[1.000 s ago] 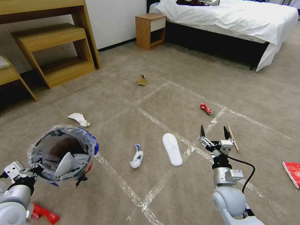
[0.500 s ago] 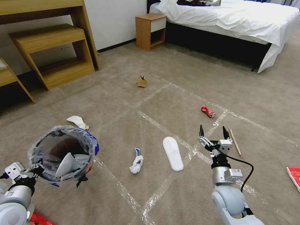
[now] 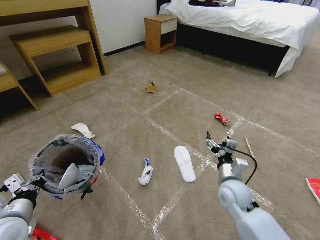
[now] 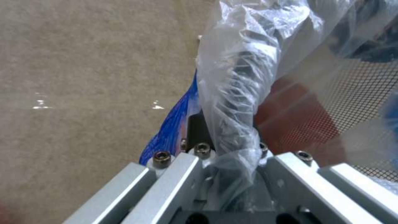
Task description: Pick up the trash bin and place the garbage on the floor into it.
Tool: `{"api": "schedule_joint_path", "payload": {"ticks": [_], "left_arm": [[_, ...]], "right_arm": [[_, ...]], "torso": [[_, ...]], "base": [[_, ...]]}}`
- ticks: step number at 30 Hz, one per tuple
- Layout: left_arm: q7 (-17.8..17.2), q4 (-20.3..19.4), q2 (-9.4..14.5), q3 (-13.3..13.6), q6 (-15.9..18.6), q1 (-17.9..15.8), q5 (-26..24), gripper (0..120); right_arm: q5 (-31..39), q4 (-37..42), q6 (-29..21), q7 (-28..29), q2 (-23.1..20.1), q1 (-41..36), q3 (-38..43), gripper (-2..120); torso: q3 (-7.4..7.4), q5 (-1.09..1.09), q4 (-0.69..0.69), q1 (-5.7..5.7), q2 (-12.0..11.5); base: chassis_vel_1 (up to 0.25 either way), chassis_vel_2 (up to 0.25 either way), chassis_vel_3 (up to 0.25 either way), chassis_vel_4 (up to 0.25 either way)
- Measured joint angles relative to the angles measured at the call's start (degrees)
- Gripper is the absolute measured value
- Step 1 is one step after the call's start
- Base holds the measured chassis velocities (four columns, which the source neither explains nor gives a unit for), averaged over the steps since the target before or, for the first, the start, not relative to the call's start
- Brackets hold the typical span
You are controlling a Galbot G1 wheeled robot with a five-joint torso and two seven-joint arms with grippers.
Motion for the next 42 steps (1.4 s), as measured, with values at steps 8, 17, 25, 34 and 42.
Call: {"api": "schedule_joint_path", "payload": {"ticks": [8, 17, 25, 34, 42], "left_arm": [[0.0, 1.0, 0.8, 1.3, 0.2, -0.7, 0.1, 1], [0.1, 1.0, 0.6, 1.3, 0.2, -0.2, 0.0, 1], [0.2, 0.7, -0.1, 0.9, -0.1, 0.5, 0.1, 1], [0.1, 0.3, -0.9, 0.6, -0.2, 1.0, 0.6, 1], [0.0, 0.4, -0.9, 0.0, -0.4, 1.3, 0.5, 1]], "right_arm": [[12.6, -3.0, -12.9, 6.6, -1.5, 4.7, -1.8, 100], [23.9, -11.6, -25.0, 14.2, 2.0, 12.3, -7.6, 100], [24.0, -21.2, -26.8, 12.3, 5.9, 17.5, -10.2, 100], [19.0, -33.9, -25.9, 7.1, 11.4, 24.3, -13.3, 100], [13.1, -47.1, -23.0, 2.4, 14.7, 27.9, -13.9, 100]], "torso": [[0.00, 0.00, -0.01, 0.00, 0.0], [0.00, 0.00, -0.01, 0.00, 0.0], [0.00, -0.01, -0.02, 0.00, 0.0], [0.00, -0.01, -0.01, 0.00, 0.0], [0.00, 0.00, -0.02, 0.00, 0.0]], "base": [[0.000, 0.000, 0.000, 0.000], [0.000, 0.000, 0.000, 0.000], [0.000, 0.000, 0.000, 0.000], [0.000, 0.000, 0.000, 0.000], [0.000, 0.000, 0.000, 0.000]]}}
